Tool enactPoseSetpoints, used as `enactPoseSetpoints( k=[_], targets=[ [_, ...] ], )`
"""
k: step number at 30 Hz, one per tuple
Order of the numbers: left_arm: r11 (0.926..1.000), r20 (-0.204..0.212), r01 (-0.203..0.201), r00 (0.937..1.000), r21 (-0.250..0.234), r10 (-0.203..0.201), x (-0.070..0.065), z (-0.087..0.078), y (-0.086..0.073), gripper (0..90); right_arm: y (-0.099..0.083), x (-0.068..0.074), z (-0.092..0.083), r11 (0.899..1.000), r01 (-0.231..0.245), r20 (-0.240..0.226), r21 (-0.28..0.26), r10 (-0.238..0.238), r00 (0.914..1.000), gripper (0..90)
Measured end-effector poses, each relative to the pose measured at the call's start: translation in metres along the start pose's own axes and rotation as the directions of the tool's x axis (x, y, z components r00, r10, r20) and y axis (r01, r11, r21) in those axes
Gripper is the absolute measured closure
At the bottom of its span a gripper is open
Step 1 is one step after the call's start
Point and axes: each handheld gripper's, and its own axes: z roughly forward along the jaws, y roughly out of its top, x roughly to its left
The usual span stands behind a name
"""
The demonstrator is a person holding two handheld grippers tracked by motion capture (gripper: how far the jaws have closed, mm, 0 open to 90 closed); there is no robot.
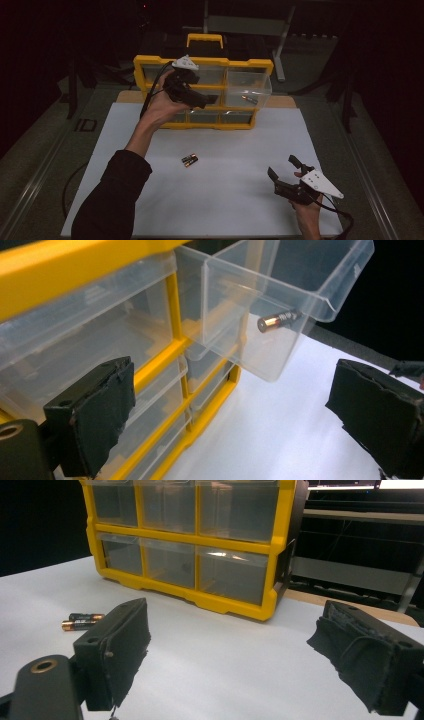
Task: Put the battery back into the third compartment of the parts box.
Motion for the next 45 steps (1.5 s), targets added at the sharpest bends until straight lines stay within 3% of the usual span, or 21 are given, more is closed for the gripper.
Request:
enactPoseSetpoints(
  k=[8, 22, 32, 45],
  targets=[
    [0.999, 0.014, -0.022, 0.9997, 0.04, 0.022, -0.004, 0.002, -0.009, 5.6, 0.0, 0.0, 0.0, 1.0, 0.0, 0.0, 0.0, 0.0, 1.0, 13.0],
    [0.9974, 0.011, -0.038, 0.9993, 0.061, 0.037, -0.007, -0.002, -0.017, 5.6, 0.0, -0.001, -0.001, 1.0, 0.002, 0.002, -0.002, -0.002, 1.0, 13.0],
    [0.9915, 0.001, -0.071, 0.9974, 0.109, 0.071, -0.011, 0.002, -0.026, 5.6, 0.0, 0.0, -0.001, 1.0, 0.004, 0.002, -0.001, -0.004, 1.0, 13.0],
    [0.9898, -0.003, -0.062, 0.998, 0.128, 0.063, -0.011, 0.004, -0.037, 5.6, 0.0, -0.001, -0.001, 1.0, 0.003, 0.001, 0.0, -0.003, 1.0, 12.9]
  ],
)
